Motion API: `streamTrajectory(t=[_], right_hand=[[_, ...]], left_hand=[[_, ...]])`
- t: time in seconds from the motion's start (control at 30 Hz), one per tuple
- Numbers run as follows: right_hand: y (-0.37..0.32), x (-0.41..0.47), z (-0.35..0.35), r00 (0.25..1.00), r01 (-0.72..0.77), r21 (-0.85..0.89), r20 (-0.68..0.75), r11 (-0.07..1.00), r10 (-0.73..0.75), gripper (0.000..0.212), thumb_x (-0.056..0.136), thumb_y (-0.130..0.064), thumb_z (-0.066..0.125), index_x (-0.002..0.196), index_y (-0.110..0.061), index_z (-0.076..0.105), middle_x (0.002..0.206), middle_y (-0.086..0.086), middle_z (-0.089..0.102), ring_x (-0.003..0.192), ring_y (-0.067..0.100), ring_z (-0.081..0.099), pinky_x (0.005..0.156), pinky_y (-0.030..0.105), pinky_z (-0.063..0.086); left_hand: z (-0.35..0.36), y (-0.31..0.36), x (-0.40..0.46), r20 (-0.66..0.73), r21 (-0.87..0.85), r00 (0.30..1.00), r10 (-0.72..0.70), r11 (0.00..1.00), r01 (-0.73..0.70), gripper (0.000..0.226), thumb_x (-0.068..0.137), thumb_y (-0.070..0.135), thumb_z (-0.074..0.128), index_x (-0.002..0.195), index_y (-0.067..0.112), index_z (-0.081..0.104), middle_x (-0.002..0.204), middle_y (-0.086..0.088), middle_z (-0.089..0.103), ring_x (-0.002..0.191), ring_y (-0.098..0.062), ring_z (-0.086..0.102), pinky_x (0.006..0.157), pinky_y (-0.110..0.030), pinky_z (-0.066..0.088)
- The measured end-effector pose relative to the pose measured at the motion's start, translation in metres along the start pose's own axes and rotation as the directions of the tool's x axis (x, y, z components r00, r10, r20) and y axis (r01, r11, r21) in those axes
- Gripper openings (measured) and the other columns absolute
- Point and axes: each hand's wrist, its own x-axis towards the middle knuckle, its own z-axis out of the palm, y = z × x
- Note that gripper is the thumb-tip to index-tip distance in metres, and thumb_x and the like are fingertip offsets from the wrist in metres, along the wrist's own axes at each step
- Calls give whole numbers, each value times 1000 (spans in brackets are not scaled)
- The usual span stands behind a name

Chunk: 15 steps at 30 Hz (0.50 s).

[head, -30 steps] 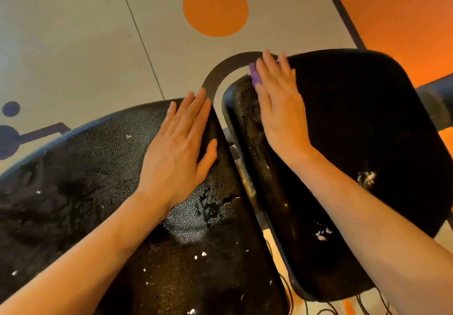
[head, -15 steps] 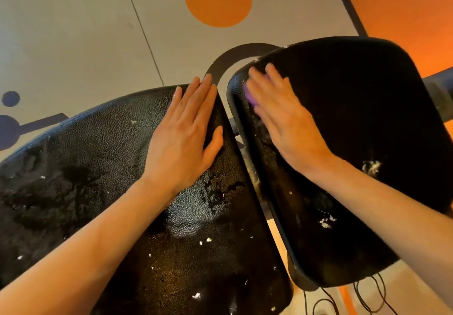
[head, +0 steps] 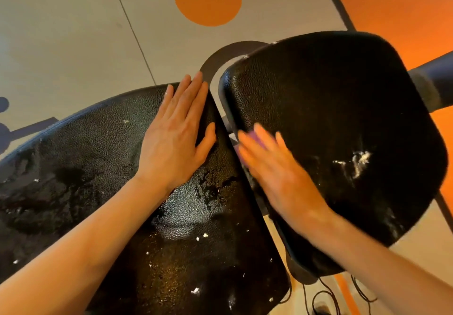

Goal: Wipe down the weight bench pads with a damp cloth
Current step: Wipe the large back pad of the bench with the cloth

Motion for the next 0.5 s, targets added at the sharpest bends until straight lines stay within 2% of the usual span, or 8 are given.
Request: streamTrajectory(t=[0.07,0.23,0.33,0.43,0.5], right_hand=[[1,-15,-1,999,23,33,44,999,-24,51,95,-2,45,145,-7,36,156,7,27,148,27,13,122,42,7],[7,98,3,990,-108,41,-91,993,111,44,98,-5,48,141,-3,42,153,11,34,146,30,19,121,44,12],[0,31,9,995,-88,-27,-48,996,87,48,97,-3,46,144,-5,37,156,9,27,147,28,13,121,45,10],[-14,-58,0,999,-25,-88,44,996,29,46,102,-9,30,148,-9,26,160,5,8,149,26,3,122,42,5],[-5,-43,1,998,-38,8,49,999,37,46,101,-7,34,147,-8,31,159,6,17,148,25,9,121,43,10]], left_hand=[[0,-1,0,-10,5,1000,-3,1000,3,63,101,39,37,153,7,25,162,-9,20,152,-21,13,125,-35,5],[1,-1,-2,-3,9,1000,19,1000,-19,62,101,38,38,153,6,26,162,-10,21,152,-23,13,125,-34,4],[-1,0,-1,11,0,1000,22,1000,-22,62,101,37,39,153,5,26,162,-11,20,152,-23,12,125,-33,2],[-6,1,-1,35,30,999,27,999,-28,62,102,37,37,153,5,23,163,-11,18,152,-24,11,124,-35,2],[-7,9,-6,41,24,997,63,998,-64,62,101,35,38,153,5,23,162,-12,18,152,-25,12,124,-39,5]])
